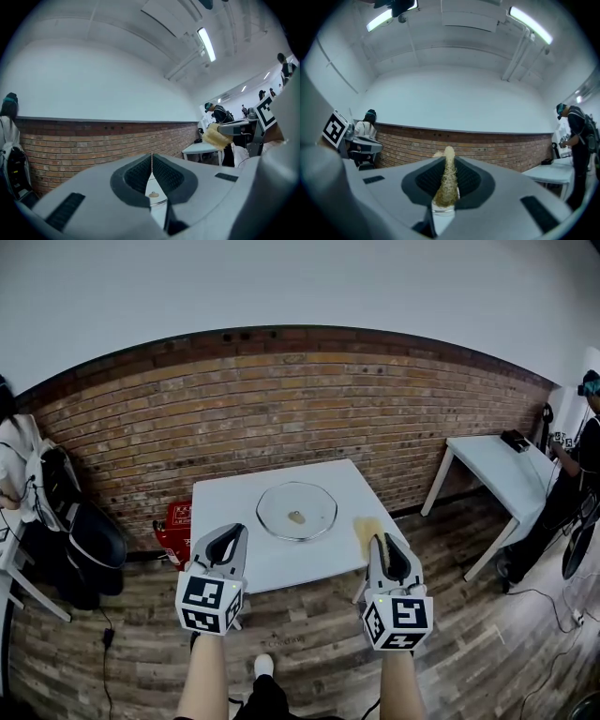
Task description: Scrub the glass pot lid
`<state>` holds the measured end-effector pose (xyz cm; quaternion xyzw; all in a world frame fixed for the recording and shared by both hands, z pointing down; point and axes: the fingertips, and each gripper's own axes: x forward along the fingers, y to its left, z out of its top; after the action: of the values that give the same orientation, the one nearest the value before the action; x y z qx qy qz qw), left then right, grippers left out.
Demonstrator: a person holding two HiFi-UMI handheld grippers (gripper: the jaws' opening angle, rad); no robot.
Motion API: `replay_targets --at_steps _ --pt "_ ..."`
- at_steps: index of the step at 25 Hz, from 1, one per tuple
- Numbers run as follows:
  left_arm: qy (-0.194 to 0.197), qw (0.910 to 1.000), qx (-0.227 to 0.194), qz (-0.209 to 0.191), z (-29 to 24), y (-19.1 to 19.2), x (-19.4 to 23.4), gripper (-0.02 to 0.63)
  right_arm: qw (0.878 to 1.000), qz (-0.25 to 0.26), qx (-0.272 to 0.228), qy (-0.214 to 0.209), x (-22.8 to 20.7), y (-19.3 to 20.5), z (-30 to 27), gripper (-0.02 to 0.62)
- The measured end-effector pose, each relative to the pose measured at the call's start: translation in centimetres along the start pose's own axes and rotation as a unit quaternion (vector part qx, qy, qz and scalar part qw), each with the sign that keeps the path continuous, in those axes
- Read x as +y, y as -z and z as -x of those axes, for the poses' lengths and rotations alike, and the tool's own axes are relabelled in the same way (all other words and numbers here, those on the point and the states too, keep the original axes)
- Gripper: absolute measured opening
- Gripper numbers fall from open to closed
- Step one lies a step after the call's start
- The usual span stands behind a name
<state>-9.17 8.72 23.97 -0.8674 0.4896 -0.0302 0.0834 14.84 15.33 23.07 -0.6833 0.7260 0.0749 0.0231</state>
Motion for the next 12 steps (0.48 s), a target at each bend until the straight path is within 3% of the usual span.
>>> replay_targets --at_steps 12 --pt "0.026 0.9988 0.038 0.018 -10.9 5.4 7.6 0.017 0.999 -0.009 0.029 0.023 0.6 3.8 -12.9 0.058"
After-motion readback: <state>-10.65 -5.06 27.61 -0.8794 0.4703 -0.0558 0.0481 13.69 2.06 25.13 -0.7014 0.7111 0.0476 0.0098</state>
